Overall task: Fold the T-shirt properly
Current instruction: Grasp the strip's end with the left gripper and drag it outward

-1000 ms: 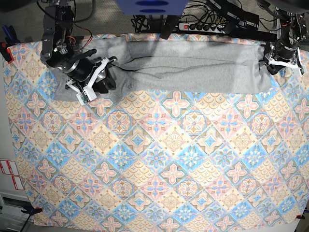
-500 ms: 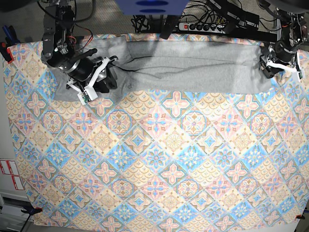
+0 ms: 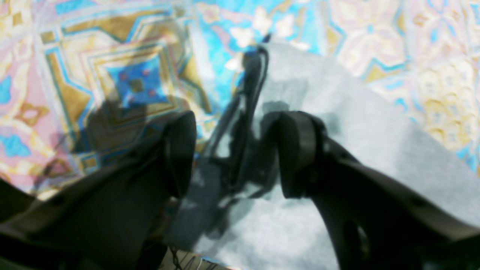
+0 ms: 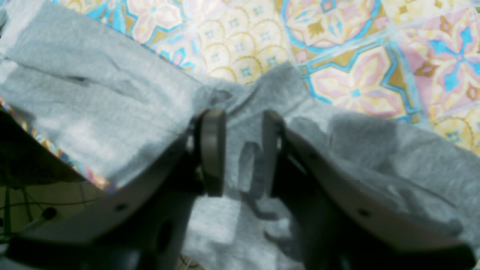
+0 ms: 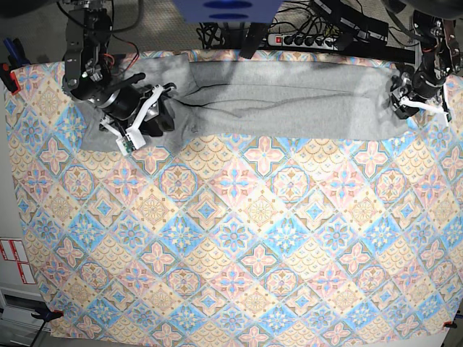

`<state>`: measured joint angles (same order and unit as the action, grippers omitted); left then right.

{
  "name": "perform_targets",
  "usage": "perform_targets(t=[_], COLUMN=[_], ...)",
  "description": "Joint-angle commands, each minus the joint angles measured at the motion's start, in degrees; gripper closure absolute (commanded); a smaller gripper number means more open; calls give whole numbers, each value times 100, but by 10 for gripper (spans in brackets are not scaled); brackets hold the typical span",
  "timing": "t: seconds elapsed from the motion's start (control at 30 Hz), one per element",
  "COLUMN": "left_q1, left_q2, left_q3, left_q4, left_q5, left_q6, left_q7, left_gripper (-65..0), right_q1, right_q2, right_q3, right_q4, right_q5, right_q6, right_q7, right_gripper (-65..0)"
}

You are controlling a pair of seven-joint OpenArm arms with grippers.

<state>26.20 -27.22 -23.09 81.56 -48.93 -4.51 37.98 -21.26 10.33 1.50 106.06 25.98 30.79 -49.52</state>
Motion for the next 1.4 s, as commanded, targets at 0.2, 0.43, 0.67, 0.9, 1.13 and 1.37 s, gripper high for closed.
perform_targets(t=[0.2, 0.43, 0.67, 0.9, 1.13, 1.37], left_q1=[-154, -242, -66, -83, -127, -356], left_q2=[-78, 63, -51, -78, -51, -51], left_q3=[547, 599, 248, 54, 309, 406], left_q4=[59, 24, 51, 51, 16, -591], left_q5=[220, 466, 458, 510, 519, 519], left_q6=[-28, -19, -19, -28, -28, -28], left_q7=[-127, -119, -127, -119, -127, -127], left_gripper=[-363, -363, -362, -362, -363, -363], right_q1=[20, 11, 11, 20, 20, 20], right_q2=[18, 18, 18, 18, 18, 18], right_q3=[13, 13, 13, 13, 13, 13], right_q4=[97, 106, 106, 106, 106, 106], right_q5=[88, 88, 88, 88, 88, 88], right_q6=[12, 12, 12, 12, 12, 12], right_q7=[103, 95, 86, 86, 86, 86], right_gripper=[-165, -165, -165, -165, -165, -165])
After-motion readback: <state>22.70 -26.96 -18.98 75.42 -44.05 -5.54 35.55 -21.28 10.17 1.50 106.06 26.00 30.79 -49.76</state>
